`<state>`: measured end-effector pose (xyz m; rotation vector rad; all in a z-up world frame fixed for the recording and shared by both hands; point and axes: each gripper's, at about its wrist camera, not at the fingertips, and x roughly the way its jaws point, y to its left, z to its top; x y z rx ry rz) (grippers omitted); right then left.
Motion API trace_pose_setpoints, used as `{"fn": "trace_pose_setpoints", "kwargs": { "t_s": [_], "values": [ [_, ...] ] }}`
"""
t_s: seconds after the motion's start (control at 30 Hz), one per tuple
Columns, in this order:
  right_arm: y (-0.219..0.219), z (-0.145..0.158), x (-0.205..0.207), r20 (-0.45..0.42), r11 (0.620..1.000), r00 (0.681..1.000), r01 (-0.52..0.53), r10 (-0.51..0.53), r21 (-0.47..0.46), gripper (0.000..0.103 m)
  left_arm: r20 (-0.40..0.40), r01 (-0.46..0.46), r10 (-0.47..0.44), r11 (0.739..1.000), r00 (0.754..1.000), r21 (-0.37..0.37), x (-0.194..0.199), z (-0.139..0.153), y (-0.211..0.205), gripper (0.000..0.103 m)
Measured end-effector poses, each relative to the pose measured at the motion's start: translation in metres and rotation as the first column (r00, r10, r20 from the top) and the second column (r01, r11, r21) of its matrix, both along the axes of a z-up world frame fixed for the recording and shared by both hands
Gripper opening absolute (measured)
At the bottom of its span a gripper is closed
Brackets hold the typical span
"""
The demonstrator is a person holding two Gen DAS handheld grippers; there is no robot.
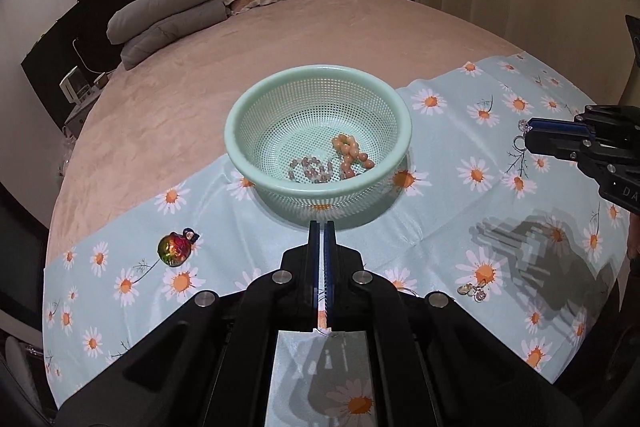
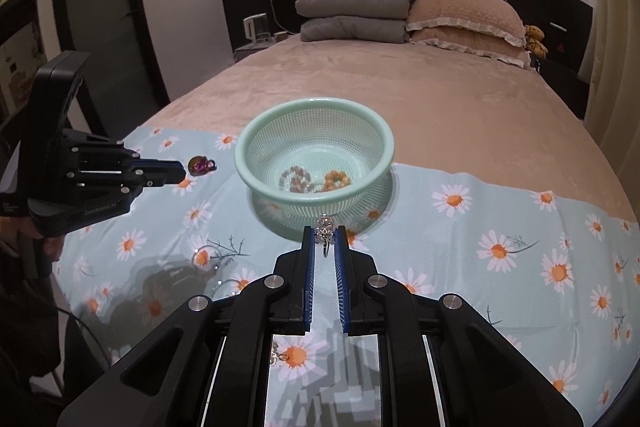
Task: Organize jewelry
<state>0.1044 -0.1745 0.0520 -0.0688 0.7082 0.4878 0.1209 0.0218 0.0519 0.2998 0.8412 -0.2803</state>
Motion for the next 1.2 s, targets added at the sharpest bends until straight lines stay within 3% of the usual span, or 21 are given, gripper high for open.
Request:
{"fn": "trace_pose_setpoints", "kwargs": {
  "t_s": [0.1,0.17,0.2,0.23,0.53,0.83,0.87,0.93,1.03,1.2],
  "values": [
    [0.005,-0.001,0.003,-0.002,1.0,1.0,-0.015,0.015,-0.003,0.01,-0.024,0.003,-0.004,1.0,1.0,-0.007,0.001,-0.013,0.003,0.008],
    [0.008,-0.004,0.004,-0.007,1.0,1.0,-0.022,0.022,-0.008,0.01,-0.048,-0.017,0.017,1.0,0.999,-0.001,0.002,-0.031,0.009,0.033],
    [0.008,-0.006,0.004,-0.012,1.0,1.0,-0.025,0.025,-0.008,0.01,-0.063,-0.022,0.021,1.0,0.998,-0.009,0.002,-0.042,0.011,0.054],
    [0.009,-0.008,0.005,-0.016,1.0,1.0,-0.025,0.024,-0.011,0.01,-0.081,-0.029,0.027,0.999,0.996,-0.014,0.0,-0.052,0.014,0.064],
    [0.011,-0.015,0.007,-0.043,0.999,0.999,-0.028,0.028,-0.015,0.01,-0.194,-0.029,0.028,1.0,0.981,-0.002,-0.003,-0.122,0.029,0.064],
    [0.017,-0.023,0.008,-0.066,0.999,0.997,-0.035,0.033,-0.03,0.01,-0.153,0.03,-0.032,0.999,0.988,-0.01,-0.005,-0.127,0.019,0.064],
    [0.017,-0.023,0.008,-0.068,0.999,0.997,-0.035,0.033,-0.031,0.01,-0.156,0.029,-0.033,0.999,0.987,-0.027,-0.003,-0.127,0.02,0.061],
    [0.017,-0.024,0.008,-0.072,0.999,0.997,-0.031,0.029,-0.028,0.01,-0.158,0.038,-0.044,0.998,0.986,-0.043,0.0,-0.128,0.017,0.045],
    [0.015,-0.026,0.007,-0.077,0.999,0.997,-0.025,0.022,-0.028,0.011,-0.139,0.062,-0.061,0.998,0.988,0.004,-0.002,-0.131,0.008,0.045],
    [0.011,-0.026,0.007,-0.077,1.0,0.997,-0.022,0.021,-0.022,0.011,-0.141,0.016,-0.021,0.999,0.99,-0.042,-0.004,-0.126,0.015,0.044]
  ]
}}
